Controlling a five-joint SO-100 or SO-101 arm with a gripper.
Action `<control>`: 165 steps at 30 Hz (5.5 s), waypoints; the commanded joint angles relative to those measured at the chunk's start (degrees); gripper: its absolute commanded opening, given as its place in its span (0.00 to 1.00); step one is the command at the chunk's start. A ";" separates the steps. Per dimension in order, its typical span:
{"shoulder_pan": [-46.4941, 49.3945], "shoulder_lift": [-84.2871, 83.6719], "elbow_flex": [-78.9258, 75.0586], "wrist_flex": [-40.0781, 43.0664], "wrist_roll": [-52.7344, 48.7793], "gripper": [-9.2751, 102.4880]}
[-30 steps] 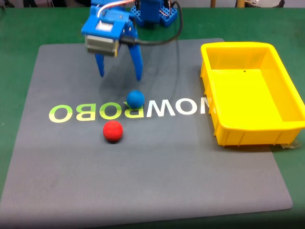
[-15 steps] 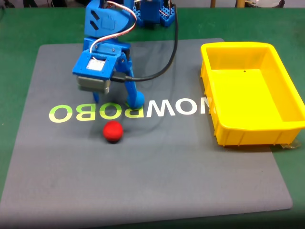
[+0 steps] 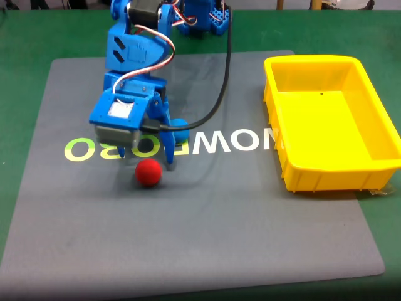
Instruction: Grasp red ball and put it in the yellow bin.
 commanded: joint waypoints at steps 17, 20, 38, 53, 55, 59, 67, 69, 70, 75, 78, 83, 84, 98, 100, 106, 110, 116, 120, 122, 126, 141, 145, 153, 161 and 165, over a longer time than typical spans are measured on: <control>-1.23 -9.05 -15.73 1.85 2.29 0.37; -1.23 -10.11 -16.44 1.85 2.29 0.37; -1.85 -12.48 -18.19 1.85 3.34 0.08; -5.71 1.32 -20.21 1.85 7.03 0.08; -7.21 3.96 -19.86 2.20 7.91 0.08; -11.25 9.32 -19.60 6.33 9.23 0.08; -22.41 20.39 -11.34 7.82 10.63 0.08; -25.58 23.03 -8.09 7.82 10.72 0.08; -27.07 24.26 -6.59 7.82 10.81 0.08; -34.19 29.18 -0.26 7.82 11.69 0.08; -37.09 30.76 2.11 7.91 12.30 0.08; -40.52 32.08 4.83 8.61 12.66 0.08; -40.96 32.26 5.36 8.61 12.74 0.08; -44.30 34.37 9.05 8.79 13.18 0.08; -43.95 34.37 9.05 8.88 13.36 0.15; -42.45 35.07 9.05 9.05 13.80 0.40; -41.13 35.68 9.14 9.23 13.54 0.41; -38.85 40.52 11.78 9.49 12.04 0.40; -37.88 54.49 23.20 9.67 10.02 0.35; -36.91 64.78 32.87 9.67 8.09 0.25; -33.31 84.29 53.61 9.23 6.15 0.10; -17.58 128.67 109.69 10.46 -7.73 0.08; -17.75 130.78 111.97 16.70 -5.54 0.08; -11.87 138.43 117.95 26.54 -7.82 0.08; -14.59 138.60 117.95 33.66 -4.57 0.08; -14.59 138.60 117.95 33.84 -5.10 0.08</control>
